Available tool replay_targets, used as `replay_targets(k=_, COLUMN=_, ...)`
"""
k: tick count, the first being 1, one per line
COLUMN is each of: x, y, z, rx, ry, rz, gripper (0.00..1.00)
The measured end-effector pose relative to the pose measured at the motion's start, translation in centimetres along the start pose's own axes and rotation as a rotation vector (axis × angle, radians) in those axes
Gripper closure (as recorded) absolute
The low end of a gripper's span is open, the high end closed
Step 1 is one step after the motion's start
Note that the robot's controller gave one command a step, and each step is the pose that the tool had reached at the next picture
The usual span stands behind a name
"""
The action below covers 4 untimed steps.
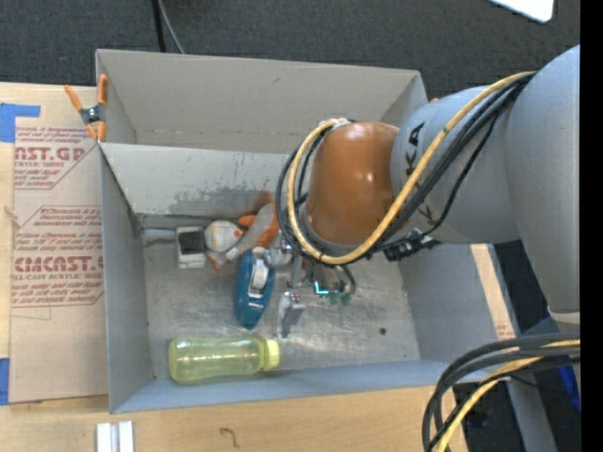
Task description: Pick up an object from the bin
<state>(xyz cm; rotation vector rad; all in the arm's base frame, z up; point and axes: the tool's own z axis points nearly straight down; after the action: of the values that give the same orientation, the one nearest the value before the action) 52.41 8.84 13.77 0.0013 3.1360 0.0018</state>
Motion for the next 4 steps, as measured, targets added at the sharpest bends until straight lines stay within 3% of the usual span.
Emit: replay_targets(k=4, x=-0.02, y=-0.01, z=-0.2, rx=-0.001, ry=0.0, rz=0.0, gripper=0.0)
